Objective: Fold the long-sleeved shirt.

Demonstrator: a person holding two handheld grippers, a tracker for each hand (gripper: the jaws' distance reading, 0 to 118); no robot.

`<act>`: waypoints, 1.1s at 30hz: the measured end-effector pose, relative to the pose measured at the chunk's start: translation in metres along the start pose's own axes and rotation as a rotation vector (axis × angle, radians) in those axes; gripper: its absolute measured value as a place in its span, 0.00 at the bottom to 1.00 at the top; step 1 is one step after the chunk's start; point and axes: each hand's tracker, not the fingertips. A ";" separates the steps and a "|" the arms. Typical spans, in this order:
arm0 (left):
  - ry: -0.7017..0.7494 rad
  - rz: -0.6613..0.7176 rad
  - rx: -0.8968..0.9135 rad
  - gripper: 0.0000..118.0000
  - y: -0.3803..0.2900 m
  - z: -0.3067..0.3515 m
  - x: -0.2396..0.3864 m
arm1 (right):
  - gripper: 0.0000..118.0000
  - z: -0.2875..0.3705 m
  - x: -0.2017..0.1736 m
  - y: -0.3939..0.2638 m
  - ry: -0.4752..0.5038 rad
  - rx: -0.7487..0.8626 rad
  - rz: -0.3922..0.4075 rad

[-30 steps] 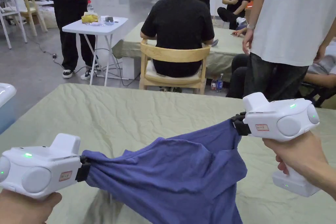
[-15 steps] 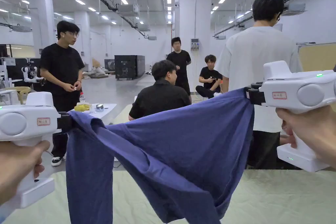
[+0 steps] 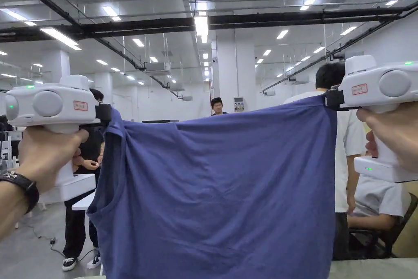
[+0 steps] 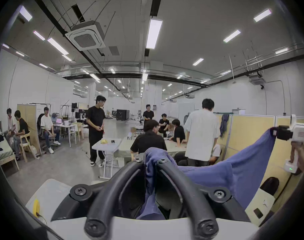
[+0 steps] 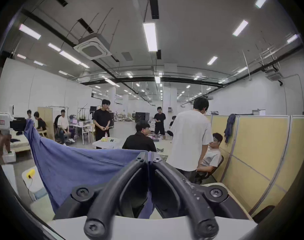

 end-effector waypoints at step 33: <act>0.021 -0.011 0.053 0.04 0.052 -0.030 0.006 | 0.05 -0.019 0.007 0.048 -0.067 0.013 0.034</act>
